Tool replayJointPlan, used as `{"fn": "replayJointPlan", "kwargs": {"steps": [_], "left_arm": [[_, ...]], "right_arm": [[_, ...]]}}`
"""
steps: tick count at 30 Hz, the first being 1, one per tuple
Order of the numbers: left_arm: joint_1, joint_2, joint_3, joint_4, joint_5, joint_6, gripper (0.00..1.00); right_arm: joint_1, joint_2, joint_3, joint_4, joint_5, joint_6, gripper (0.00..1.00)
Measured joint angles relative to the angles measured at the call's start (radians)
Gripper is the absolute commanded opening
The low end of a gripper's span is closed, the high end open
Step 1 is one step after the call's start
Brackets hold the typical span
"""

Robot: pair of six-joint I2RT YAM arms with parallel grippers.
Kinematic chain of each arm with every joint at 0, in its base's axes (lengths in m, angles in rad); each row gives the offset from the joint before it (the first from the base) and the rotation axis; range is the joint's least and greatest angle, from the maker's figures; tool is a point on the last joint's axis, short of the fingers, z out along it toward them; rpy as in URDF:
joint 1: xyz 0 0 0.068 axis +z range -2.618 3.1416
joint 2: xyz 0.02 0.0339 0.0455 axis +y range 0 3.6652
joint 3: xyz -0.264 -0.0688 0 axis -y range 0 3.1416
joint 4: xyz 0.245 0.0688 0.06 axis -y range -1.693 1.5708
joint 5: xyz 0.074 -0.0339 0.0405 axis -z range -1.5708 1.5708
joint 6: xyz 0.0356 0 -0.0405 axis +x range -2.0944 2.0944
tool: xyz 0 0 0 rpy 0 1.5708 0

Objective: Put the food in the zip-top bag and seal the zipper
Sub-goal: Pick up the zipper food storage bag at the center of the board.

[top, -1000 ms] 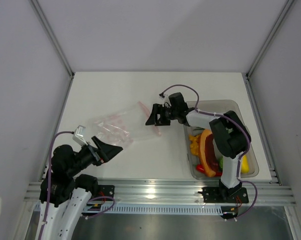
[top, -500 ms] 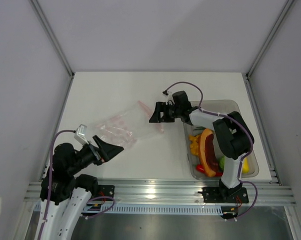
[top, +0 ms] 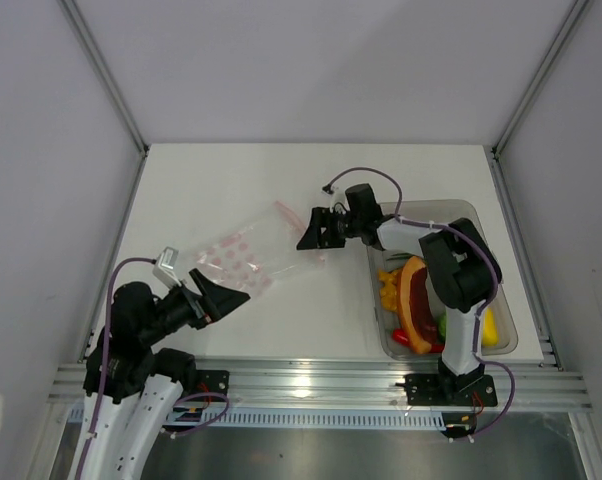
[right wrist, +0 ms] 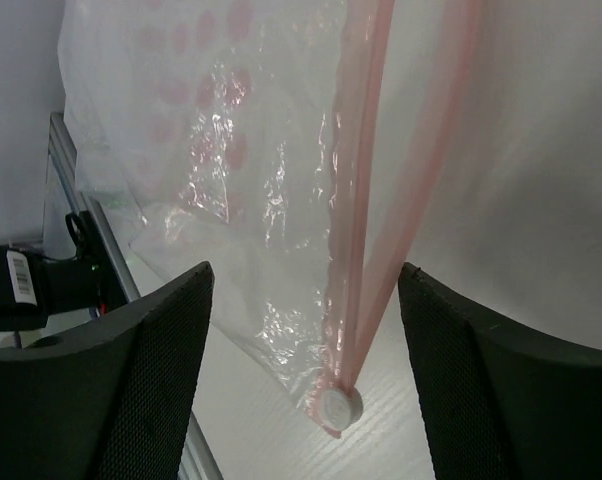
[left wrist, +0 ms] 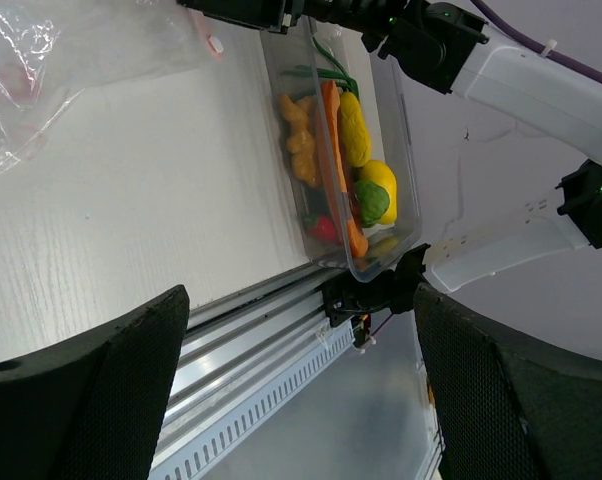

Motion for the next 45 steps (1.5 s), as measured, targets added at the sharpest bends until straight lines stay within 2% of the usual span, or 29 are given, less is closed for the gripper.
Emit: {"fn": "replayJointPlan", "kwargs": {"steps": [3, 5, 7, 14, 17, 21, 38, 45], "left_arm": [[0.0, 0.0, -0.008, 0.001, 0.001, 0.0, 0.94], [0.0, 0.0, -0.008, 0.001, 0.001, 0.0, 0.94], [0.0, 0.0, -0.008, 0.001, 0.0, 0.001, 0.94], [0.0, 0.002, -0.008, -0.014, -0.011, 0.001, 0.93], [0.0, 0.002, -0.008, -0.014, -0.01, 0.001, 0.93], [0.0, 0.002, -0.008, -0.013, -0.008, 0.0, 0.93], [0.0, 0.006, -0.006, -0.04, -0.045, 0.001, 0.93], [0.0, 0.013, -0.003, -0.052, -0.053, 0.001, 0.93]], "right_arm": [[0.026, 0.033, 0.0, 0.026, -0.033, 0.011, 0.65], [0.042, 0.049, 0.0, 0.039, -0.043, 0.022, 0.51], [0.055, 0.053, 0.0, 0.045, -0.047, 0.032, 0.41], [0.072, 0.045, -0.009, 0.089, -0.045, 0.046, 0.41], [0.071, 0.031, -0.013, 0.091, -0.045, 0.047, 0.47], [0.071, 0.022, -0.013, 0.1, -0.045, 0.05, 0.48], [0.134, 0.077, 0.007, 0.237, -0.107, 0.149, 0.4], [0.134, 0.126, 0.007, 0.343, -0.122, 0.229, 0.5]]}}
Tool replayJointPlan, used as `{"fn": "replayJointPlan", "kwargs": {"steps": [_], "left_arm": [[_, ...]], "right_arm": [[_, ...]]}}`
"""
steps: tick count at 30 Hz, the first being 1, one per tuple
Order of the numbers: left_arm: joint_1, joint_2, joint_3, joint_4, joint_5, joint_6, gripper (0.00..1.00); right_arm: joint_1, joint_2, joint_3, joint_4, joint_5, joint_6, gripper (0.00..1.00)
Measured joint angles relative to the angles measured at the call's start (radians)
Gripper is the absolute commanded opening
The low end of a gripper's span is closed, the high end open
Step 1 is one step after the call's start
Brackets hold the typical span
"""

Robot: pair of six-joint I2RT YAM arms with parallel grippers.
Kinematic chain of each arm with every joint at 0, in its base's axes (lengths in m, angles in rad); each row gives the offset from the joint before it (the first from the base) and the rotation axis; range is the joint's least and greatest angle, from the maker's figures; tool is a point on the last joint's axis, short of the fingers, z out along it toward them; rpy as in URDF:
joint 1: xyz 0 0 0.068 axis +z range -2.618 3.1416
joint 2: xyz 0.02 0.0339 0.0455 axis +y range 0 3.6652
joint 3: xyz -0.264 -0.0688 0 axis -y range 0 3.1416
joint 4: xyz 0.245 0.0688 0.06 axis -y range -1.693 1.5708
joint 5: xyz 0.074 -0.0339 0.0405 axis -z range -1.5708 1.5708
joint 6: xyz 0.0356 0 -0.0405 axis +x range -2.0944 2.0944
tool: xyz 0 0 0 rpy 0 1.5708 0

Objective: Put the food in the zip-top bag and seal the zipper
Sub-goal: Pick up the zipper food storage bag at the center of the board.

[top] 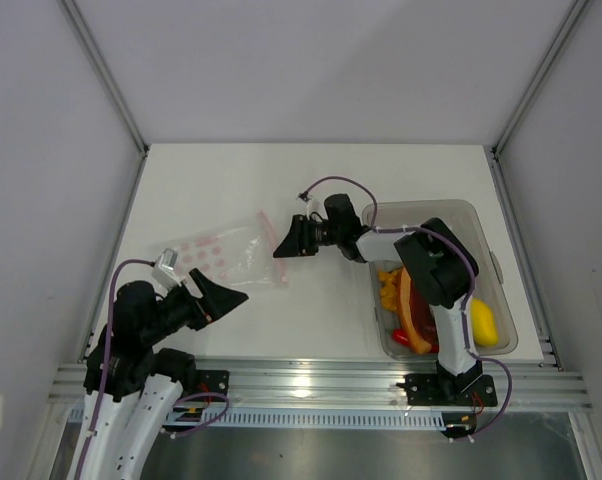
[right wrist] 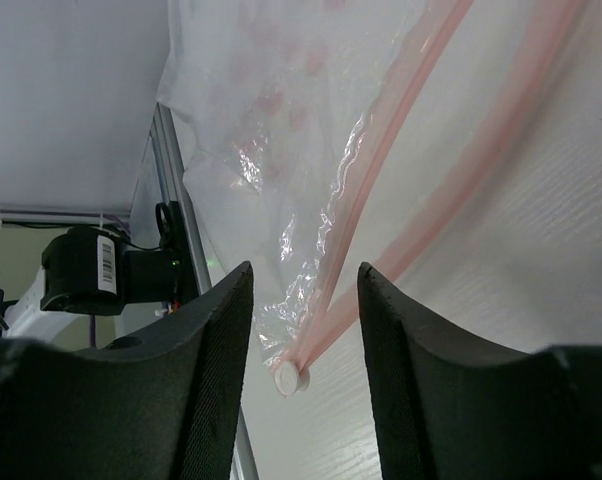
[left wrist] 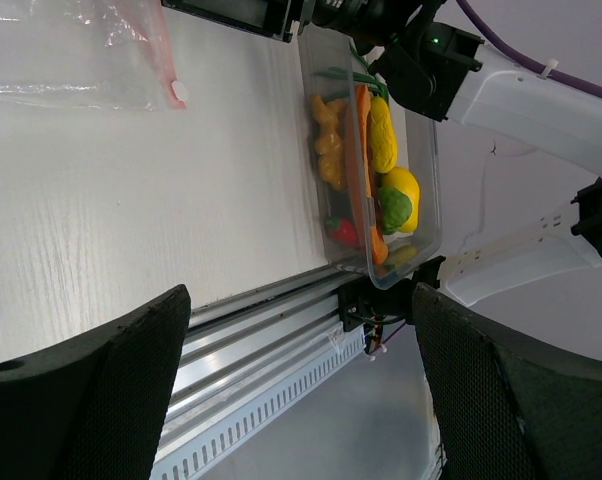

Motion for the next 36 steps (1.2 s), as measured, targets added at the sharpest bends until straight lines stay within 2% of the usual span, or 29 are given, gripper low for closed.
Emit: {"fn": "replayJointPlan", "kwargs": {"steps": [5, 11, 14, 15, 18, 19, 21, 24, 29, 36], "left_arm": [[0.0, 0.0, 0.0, 0.0, 0.0, 0.0, 0.93], [0.0, 0.002, 0.0, 0.0, -0.001, 0.0, 0.93], [0.0, 0.002, 0.005, -0.006, -0.019, 0.0, 0.93], [0.0, 0.003, 0.008, -0.011, -0.028, 0.0, 0.92], [0.0, 0.028, 0.042, -0.031, -0.069, 0.0, 0.86], [0.0, 0.032, 0.047, -0.032, -0.074, 0.0, 0.86], [0.0, 0.068, 0.081, -0.056, -0.105, 0.001, 0.82], [0.0, 0.134, 0.131, -0.075, -0.139, 0.008, 0.82], [0.0, 0.209, 0.181, -0.098, -0.199, 0.01, 0.8], [0.0, 0.25, 0.209, -0.101, -0.224, -0.009, 0.8]], "right_arm": [[0.004, 0.027, 0.0, 0.055, -0.007, 0.031, 0.49], [0.04, 0.085, 0.009, 0.097, -0.011, 0.067, 0.41], [0.063, 0.095, 0.01, 0.109, -0.011, 0.082, 0.26], [0.068, 0.095, 0.01, 0.114, -0.011, 0.087, 0.18], [0.081, 0.092, 0.008, 0.121, -0.01, 0.083, 0.0], [0.083, 0.088, 0.006, 0.116, -0.008, 0.082, 0.0], [0.087, 0.06, 0.005, 0.064, 0.01, 0.053, 0.0], [0.095, -0.021, 0.005, -0.05, 0.059, -0.023, 0.0], [0.169, -0.23, 0.033, -0.36, 0.282, -0.245, 0.0], [0.315, -0.437, 0.081, -0.686, 0.539, -0.549, 0.0]]}}
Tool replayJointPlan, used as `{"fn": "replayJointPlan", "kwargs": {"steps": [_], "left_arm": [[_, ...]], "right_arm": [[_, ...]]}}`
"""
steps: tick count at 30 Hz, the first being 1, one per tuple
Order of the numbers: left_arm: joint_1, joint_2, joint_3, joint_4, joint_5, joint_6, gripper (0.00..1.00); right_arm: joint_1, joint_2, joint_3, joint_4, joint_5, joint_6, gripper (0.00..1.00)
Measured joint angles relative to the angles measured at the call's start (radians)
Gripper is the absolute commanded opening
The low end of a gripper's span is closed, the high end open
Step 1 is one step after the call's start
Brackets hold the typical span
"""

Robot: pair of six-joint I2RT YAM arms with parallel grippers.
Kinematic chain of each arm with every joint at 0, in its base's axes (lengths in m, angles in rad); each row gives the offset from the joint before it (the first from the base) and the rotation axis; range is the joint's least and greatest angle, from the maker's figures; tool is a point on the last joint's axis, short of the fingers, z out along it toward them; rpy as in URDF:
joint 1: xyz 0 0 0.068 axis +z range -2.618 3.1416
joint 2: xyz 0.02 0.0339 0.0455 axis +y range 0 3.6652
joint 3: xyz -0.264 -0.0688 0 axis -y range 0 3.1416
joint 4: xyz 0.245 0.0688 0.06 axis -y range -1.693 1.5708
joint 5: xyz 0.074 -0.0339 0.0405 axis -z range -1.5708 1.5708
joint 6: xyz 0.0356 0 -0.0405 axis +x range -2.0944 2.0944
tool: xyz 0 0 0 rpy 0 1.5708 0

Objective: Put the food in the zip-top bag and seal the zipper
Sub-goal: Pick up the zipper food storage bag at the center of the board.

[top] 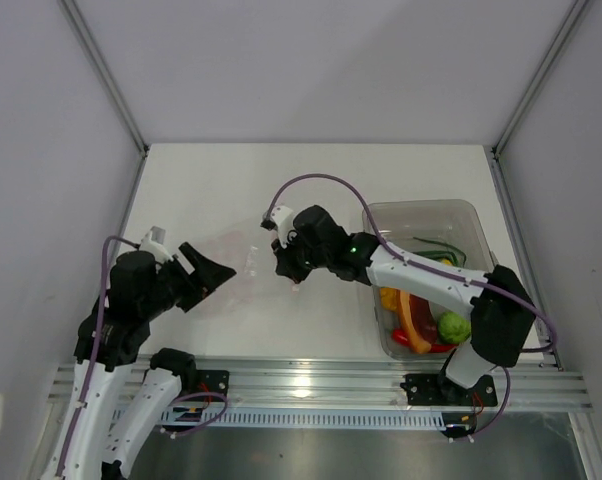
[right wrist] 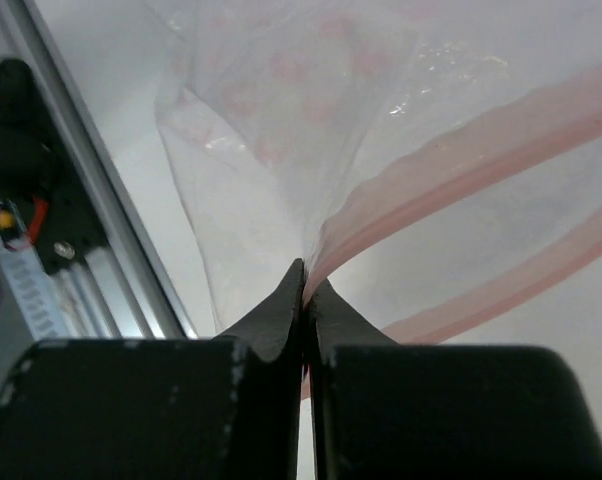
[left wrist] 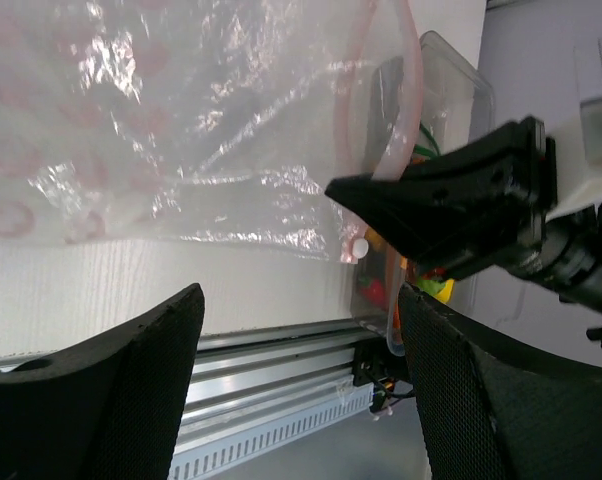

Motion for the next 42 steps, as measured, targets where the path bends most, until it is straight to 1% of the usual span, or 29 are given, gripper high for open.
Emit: {"fn": "replayJointPlan", "kwargs": {"steps": [5, 8, 12, 16, 21, 22, 24, 27, 28, 32, 42], "left_arm": [[0.0, 0.035, 0.057, 0.005, 0.008, -0.02, 0.8], [0.0, 0.057, 0.105, 0.016, 0.026, -0.03, 0.8], [0.0, 0.079, 0.128, 0.054, 0.065, -0.06, 0.8], [-0.005, 0.095, 0.128, 0.085, 0.1, -0.099, 0.81], [-0.022, 0.122, 0.14, 0.101, 0.127, -0.148, 0.88], [-0.025, 0.124, 0.143, 0.104, 0.129, -0.155, 0.91], [-0.033, 0.119, 0.147, 0.104, 0.127, -0.173, 0.93], [-0.051, 0.099, 0.148, 0.103, 0.12, -0.186, 0.95], [-0.06, 0.09, 0.148, 0.103, 0.117, -0.188, 0.97], [-0.091, 0.063, 0.154, 0.101, 0.084, -0.193, 0.98], [-0.131, 0.057, 0.163, 0.05, -0.009, -0.192, 0.99]], "right_arm": [[0.048, -0.095, 0.021, -0.184, 0.135, -0.182, 0.0], [0.053, -0.138, 0.054, -0.272, 0.178, -0.266, 0.0], [0.053, -0.196, 0.133, -0.367, 0.181, -0.369, 0.0], [0.057, -0.24, 0.211, -0.43, 0.129, -0.426, 0.0], [0.106, -0.235, 0.296, -0.491, 0.099, -0.455, 0.0], [0.122, -0.229, 0.303, -0.502, 0.1, -0.458, 0.0], [0.153, -0.204, 0.314, -0.524, 0.107, -0.458, 0.0], [0.193, -0.159, 0.319, -0.545, 0.126, -0.453, 0.0], [0.206, -0.142, 0.319, -0.553, 0.134, -0.449, 0.0], [0.256, -0.1, 0.319, -0.566, 0.167, -0.439, 0.0], [0.335, -0.08, 0.322, -0.562, 0.242, -0.414, 0.0]]}}
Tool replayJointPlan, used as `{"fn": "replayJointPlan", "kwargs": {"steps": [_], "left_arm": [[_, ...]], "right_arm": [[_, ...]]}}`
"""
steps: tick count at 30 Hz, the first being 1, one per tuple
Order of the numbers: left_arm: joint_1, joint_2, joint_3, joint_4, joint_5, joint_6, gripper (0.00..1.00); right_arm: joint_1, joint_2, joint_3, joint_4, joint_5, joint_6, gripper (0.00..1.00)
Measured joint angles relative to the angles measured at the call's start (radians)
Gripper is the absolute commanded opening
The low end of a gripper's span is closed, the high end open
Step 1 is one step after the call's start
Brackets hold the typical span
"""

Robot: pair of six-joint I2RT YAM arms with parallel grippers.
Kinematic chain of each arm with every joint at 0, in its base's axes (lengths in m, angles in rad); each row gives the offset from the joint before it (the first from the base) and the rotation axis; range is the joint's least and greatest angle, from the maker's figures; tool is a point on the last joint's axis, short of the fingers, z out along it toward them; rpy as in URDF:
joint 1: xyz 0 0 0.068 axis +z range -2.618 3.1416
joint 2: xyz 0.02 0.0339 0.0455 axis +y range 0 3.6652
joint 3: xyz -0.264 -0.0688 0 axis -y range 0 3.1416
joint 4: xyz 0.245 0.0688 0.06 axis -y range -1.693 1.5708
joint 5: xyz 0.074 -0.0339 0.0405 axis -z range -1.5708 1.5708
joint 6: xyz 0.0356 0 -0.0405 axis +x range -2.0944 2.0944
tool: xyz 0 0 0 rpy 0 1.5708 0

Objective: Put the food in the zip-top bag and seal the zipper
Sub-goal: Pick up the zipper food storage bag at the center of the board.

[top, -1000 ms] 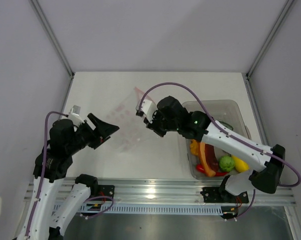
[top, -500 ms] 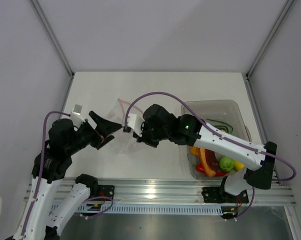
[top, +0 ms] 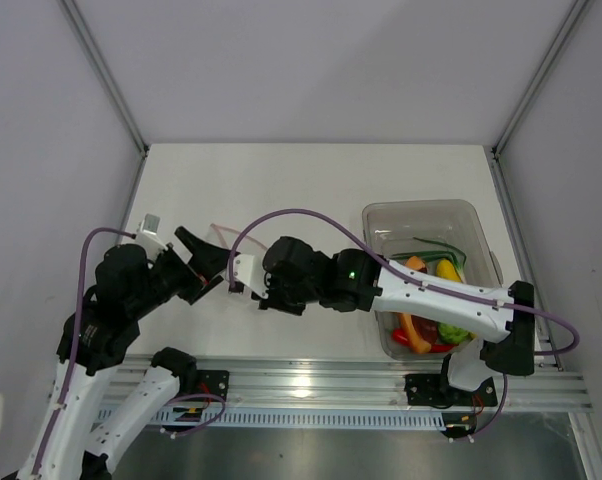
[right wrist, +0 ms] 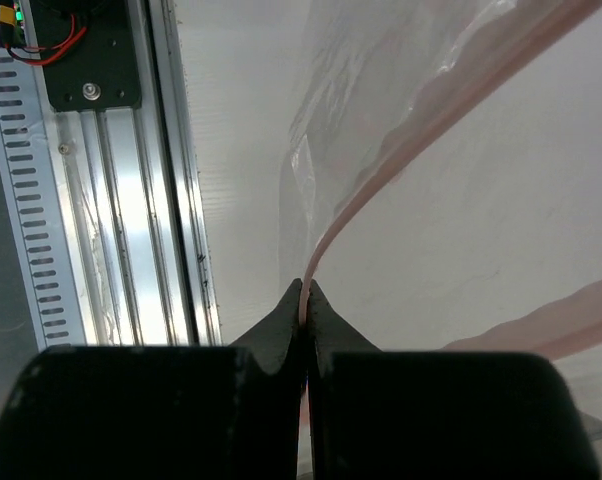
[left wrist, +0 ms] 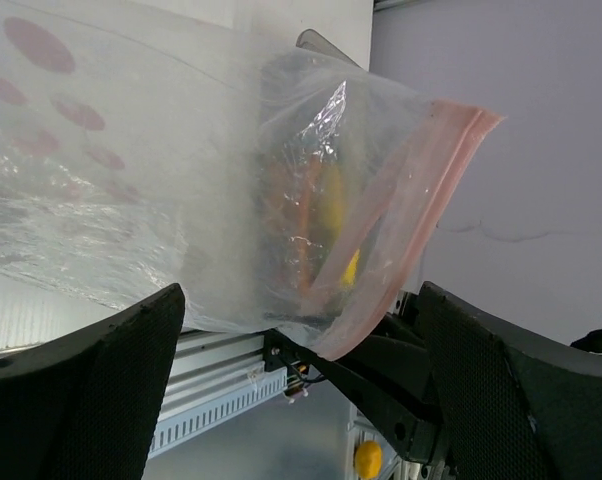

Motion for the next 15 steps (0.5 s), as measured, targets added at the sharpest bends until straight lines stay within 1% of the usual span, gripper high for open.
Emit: {"fn": "replayJointPlan", "kwargs": {"steps": [2, 5, 6, 8, 9, 13, 15], "left_arm": [[-0.012, 0.0, 0.0, -0.003, -0.012, 0.0, 0.99], [-0.042, 0.002, 0.0, -0.008, -0.039, 0.0, 0.95], [-0.056, 0.003, 0.0, -0.011, -0.055, 0.0, 0.92], [-0.093, 0.005, 0.0, -0.016, -0.087, 0.0, 0.89], [-0.112, 0.006, 0.0, -0.018, -0.103, 0.0, 0.84], [-0.185, 0.012, -0.012, -0.022, -0.152, -0.001, 0.83], [-0.222, 0.012, -0.027, -0.021, -0.171, -0.002, 0.79]], "right_arm": [[0.012, 0.009, 0.0, 0.0, 0.023, 0.006, 0.0], [0.026, 0.016, 0.0, 0.0, 0.051, 0.015, 0.0], [0.028, 0.016, 0.002, -0.002, 0.06, 0.021, 0.0], [0.034, 0.017, 0.01, -0.001, 0.08, 0.033, 0.0], [0.036, 0.017, 0.014, -0.001, 0.091, 0.037, 0.0], [0.045, 0.017, 0.024, 0.006, 0.129, 0.062, 0.0], [0.049, 0.017, 0.024, 0.009, 0.145, 0.075, 0.0]]}}
